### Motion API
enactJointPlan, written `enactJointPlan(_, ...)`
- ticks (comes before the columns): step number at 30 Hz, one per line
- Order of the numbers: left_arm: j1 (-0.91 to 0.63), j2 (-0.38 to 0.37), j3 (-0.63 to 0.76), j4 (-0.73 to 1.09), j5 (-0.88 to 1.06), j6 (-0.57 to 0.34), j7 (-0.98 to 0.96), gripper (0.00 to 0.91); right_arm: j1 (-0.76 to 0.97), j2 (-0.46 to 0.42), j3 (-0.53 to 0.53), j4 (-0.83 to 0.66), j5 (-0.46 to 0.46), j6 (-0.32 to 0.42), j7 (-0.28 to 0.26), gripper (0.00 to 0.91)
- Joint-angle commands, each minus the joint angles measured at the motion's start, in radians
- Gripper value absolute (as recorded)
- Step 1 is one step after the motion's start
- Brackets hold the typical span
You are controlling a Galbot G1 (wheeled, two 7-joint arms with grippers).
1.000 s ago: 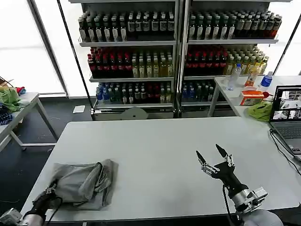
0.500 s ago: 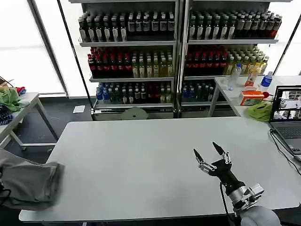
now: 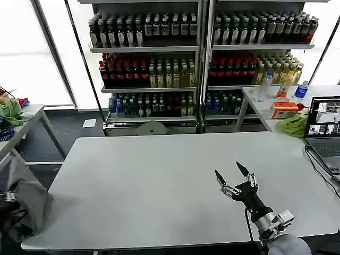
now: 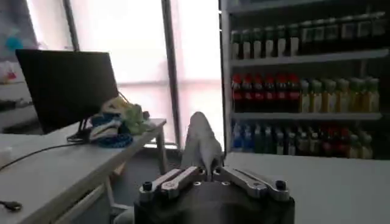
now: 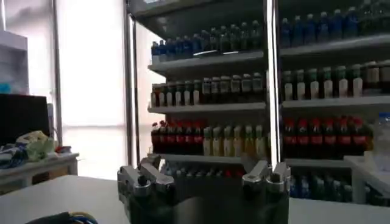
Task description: Fold and organize the clothes.
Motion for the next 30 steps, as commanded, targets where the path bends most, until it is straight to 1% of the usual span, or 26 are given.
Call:
enactJointPlan(1, -0.187, -0.11, 0.783, -0.029, 0.236, 0.081, -0.19, 0.01, -0.049, 0.016, 0.033, 0.038, -0.002, -0.006, 0.003, 0.907)
enactJointPlan(2, -0.236, -0.118, 0.851, -0.017, 0.215, 0.107, -0.219, 0.01, -0.05, 0.019, 0.033, 0.035, -0.004, -0.01, 0.004, 0.907)
enactJointPlan(3, -0.269, -0.127, 0.911, -0.004, 0.194, 0.109, -0.229, 0.01, -0.046, 0.027, 0.032, 0.029, -0.013, -0.02, 0.006, 0.907)
enactJointPlan(5, -0.323, -0.138, 0.988, 0.029, 0.132, 0.111, -0.248, 0.01, -0.062, 0.028, 0.04, 0.024, -0.026, -0.019, 0.008, 0.907)
enactJointPlan(6, -0.357, -0.141, 1.013, 0.046, 0.083, 0.117, -0.259, 0.01, -0.067, 0.026, 0.039, 0.025, -0.025, -0.023, 0.011, 0.907)
enactJointPlan(7, -0.41, -0.15, 1.041, 0.087, -0.01, 0.124, -0.287, 0.01, -0.07, 0.028, 0.037, 0.023, -0.027, -0.036, 0.013, 0.907)
enactJointPlan(8, -0.452, -0.159, 1.054, 0.105, -0.056, 0.124, -0.303, 0.01, -0.077, 0.03, 0.037, 0.024, -0.036, -0.044, 0.016, 0.907)
enactJointPlan(9, -0.457, -0.165, 1.063, 0.115, -0.062, 0.122, -0.312, 0.01, -0.081, 0.03, 0.037, 0.027, -0.042, -0.047, 0.017, 0.907)
enactJointPlan(11, -0.542, -0.174, 1.075, 0.131, -0.159, 0.132, -0.356, 0.01, -0.082, 0.032, 0.029, 0.034, -0.051, -0.093, 0.037, 0.907)
enactJointPlan(12, -0.546, -0.176, 1.075, 0.128, -0.191, 0.136, -0.376, 0.01, -0.08, 0.034, 0.026, 0.036, -0.051, -0.098, 0.044, 0.907)
enactJointPlan(13, -0.579, -0.183, 1.074, 0.122, -0.231, 0.147, -0.401, 0.01, -0.077, 0.036, 0.018, 0.038, -0.053, -0.121, 0.053, 0.907)
enactJointPlan(14, -0.594, -0.184, 1.073, 0.123, -0.25, 0.152, -0.414, 0.232, -0.069, 0.038, 0.006, 0.04, -0.056, -0.162, 0.064, 0.907)
enactJointPlan(15, -0.603, -0.183, 1.071, 0.126, -0.26, 0.152, -0.412, 0.856, -0.061, 0.04, -0.006, 0.042, -0.055, -0.18, 0.073, 0.907)
enactJointPlan(16, -0.616, -0.179, 1.068, 0.127, -0.267, 0.153, -0.411, 0.907, -0.051, 0.041, -0.031, 0.044, -0.049, -0.21, 0.084, 0.907)
enactJointPlan(17, -0.624, -0.178, 1.065, 0.125, -0.285, 0.153, -0.413, 0.907, -0.045, 0.043, -0.04, 0.045, -0.044, -0.218, 0.091, 0.907)
enactJointPlan(19, -0.635, -0.174, 1.05, 0.115, -0.328, 0.149, -0.405, 0.907, -0.018, 0.051, -0.078, 0.042, -0.01, -0.288, 0.115, 0.907)
enactJointPlan(21, -0.64, -0.17, 1.019, 0.078, -0.399, 0.147, -0.394, 0.907, 0.003, 0.054, -0.096, 0.038, 0.023, -0.326, 0.123, 0.907)
enactJointPlan(24, -0.634, -0.154, 0.967, 0.031, -0.463, 0.148, -0.377, 0.907, 0.06, 0.055, -0.132, 0.024, 0.117, -0.38, 0.145, 0.907)
enactJointPlan(26, -0.625, -0.134, 0.927, 0.004, -0.48, 0.148, -0.348, 0.907, 0.1, 0.051, -0.152, 0.012, 0.164, -0.41, 0.149, 0.907)
enactJointPlan(30, -0.596, -0.102, 0.796, -0.052, -0.526, 0.146, -0.294, 0.907, 0.205, 0.051, -0.223, -0.033, 0.226, -0.436, 0.163, 0.907)
